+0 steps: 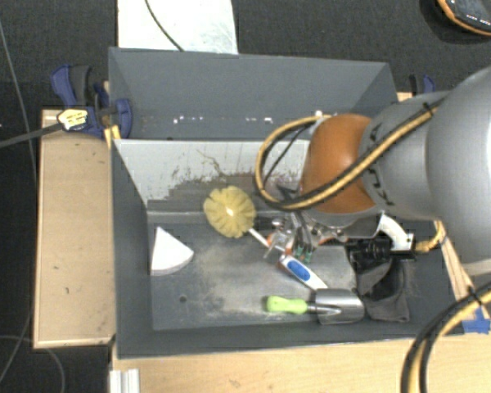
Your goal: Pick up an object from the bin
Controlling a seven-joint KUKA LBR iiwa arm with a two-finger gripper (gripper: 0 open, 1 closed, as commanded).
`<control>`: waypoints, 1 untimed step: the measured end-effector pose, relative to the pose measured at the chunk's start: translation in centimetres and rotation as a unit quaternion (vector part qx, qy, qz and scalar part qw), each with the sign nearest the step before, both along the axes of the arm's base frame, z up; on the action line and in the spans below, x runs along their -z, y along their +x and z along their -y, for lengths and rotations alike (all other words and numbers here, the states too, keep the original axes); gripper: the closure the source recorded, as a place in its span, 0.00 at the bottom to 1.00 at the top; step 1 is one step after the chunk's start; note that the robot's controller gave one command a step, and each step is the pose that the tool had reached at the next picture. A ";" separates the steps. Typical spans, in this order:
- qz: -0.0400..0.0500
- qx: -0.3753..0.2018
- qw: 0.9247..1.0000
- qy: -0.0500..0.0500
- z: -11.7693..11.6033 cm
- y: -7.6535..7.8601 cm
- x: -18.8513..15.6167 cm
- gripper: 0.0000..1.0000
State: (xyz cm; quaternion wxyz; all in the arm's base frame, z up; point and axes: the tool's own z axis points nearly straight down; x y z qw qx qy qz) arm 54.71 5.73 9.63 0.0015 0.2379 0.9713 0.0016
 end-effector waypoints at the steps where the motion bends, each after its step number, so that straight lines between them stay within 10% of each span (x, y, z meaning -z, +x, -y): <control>1: -0.001 0.000 1.000 0.000 0.0 -0.1 -0.7 1.00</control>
Offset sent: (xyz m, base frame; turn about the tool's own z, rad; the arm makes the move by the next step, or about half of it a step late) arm -0.0001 0.0001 0.0227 -0.0004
